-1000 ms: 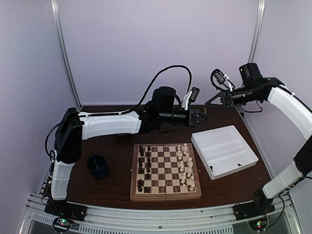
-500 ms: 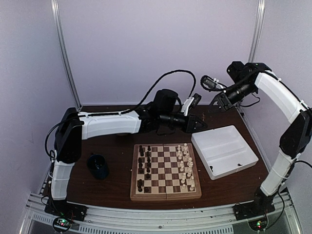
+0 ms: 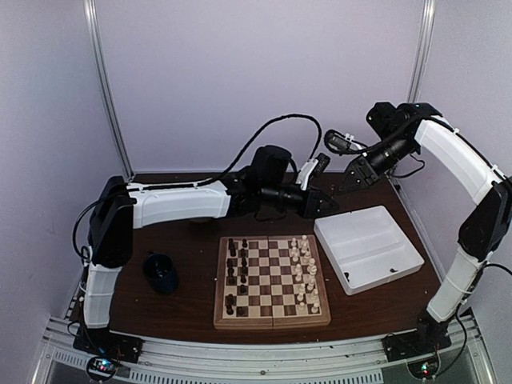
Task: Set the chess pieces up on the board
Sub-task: Pass from the left arm to the right
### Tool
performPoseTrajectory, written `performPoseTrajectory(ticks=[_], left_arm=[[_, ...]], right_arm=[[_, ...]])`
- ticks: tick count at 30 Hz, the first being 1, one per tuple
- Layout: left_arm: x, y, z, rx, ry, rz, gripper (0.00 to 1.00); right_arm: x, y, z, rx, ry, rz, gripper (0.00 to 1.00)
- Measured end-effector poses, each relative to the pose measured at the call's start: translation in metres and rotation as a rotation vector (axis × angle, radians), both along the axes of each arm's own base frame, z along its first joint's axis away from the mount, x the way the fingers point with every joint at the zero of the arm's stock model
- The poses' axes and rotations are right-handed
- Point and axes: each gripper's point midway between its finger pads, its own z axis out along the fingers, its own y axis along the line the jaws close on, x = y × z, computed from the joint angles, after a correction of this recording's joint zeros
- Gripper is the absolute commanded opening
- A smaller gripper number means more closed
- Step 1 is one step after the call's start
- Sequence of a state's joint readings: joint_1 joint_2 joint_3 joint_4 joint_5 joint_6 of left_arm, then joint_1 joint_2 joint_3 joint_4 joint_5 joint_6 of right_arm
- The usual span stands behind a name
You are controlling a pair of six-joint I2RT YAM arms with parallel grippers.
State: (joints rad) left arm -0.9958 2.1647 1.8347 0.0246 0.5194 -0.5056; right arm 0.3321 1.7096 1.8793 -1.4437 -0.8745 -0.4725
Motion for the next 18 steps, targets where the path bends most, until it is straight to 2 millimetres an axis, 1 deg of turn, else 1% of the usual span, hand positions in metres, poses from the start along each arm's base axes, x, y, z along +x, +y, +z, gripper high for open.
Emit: performPoseTrajectory(ticks=[2,6,10,14,18], left_arm=[[0.0,0.001,0.003,-0.004,-0.003,-0.001,0.0],[-0.002,0.002,0.012,-0.018,-0.013,-0.008,0.0],[-0.004,0.003,0.019,-0.028,-0.017,-0.014,0.0],[-0.004,0.003,0.018,-0.028,-0.016,-0.016,0.0],[-0.005,0.004,0.017,-0.024,-0.014,-0.017,0.0]], right_arm=[[0.002,-0.001,-0.001,-0.008,0.0,-0.013,0.37],[0.008,0.0,-0.001,-0.014,-0.01,-0.037,0.38],[0.012,0.003,-0.001,-0.004,-0.011,-0.05,0.33],[0.012,0.007,-0.002,0.001,-0.004,-0.05,0.27],[0.011,0.011,-0.003,0.003,0.0,-0.041,0.23]])
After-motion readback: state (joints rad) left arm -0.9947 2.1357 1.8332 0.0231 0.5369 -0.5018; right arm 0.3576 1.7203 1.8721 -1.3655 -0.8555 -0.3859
